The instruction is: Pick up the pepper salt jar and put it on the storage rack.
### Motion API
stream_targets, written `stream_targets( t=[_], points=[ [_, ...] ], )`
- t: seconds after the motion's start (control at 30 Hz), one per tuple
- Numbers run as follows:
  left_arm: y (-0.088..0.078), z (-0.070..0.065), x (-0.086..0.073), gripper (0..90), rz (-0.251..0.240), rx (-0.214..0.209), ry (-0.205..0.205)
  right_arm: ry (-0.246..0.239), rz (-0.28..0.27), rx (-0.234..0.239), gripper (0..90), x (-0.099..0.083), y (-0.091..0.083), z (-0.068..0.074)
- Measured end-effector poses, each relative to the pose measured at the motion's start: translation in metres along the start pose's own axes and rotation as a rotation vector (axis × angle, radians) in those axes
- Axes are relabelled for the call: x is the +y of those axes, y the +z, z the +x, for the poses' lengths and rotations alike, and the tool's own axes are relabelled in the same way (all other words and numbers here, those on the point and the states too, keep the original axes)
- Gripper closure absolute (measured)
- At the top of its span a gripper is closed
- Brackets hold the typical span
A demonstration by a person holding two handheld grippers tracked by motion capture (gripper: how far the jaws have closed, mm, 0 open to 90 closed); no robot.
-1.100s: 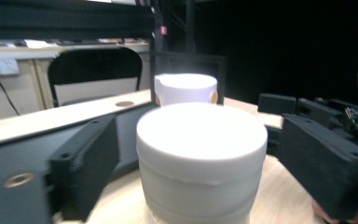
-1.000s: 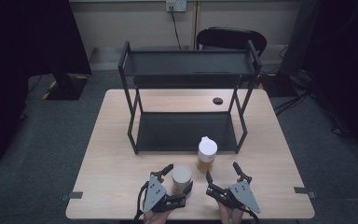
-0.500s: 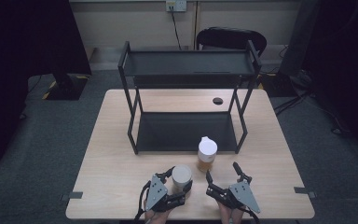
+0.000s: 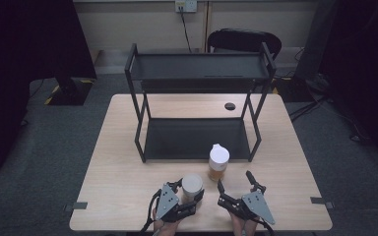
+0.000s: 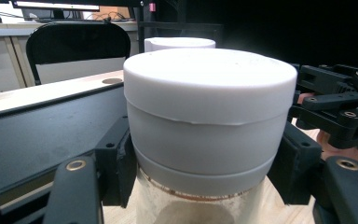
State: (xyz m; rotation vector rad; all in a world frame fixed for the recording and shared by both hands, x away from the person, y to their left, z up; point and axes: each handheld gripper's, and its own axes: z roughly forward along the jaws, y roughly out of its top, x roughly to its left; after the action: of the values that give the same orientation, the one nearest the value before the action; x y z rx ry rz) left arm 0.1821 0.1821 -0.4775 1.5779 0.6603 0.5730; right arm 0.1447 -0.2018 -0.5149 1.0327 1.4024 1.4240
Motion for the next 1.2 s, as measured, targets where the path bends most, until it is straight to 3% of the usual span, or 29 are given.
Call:
stream_targets(
  t=[0.43,0.57,1.2],
  points=[
    [0.001,-0.001,0.006,35.3,0.019,0.027,-0.006,0.000,0.000,0.000,2.0,0.000,0.000,0.000],
    [-0.001,0.003,0.007,35.3,0.012,0.026,-0.029,0.000,0.000,0.000,2.1,0.000,0.000,0.000],
    [-0.009,0.003,0.028,35.4,0.007,0.031,0.003,0.000,0.000,-0.001,2.1,0.000,0.000,0.000]
  ],
)
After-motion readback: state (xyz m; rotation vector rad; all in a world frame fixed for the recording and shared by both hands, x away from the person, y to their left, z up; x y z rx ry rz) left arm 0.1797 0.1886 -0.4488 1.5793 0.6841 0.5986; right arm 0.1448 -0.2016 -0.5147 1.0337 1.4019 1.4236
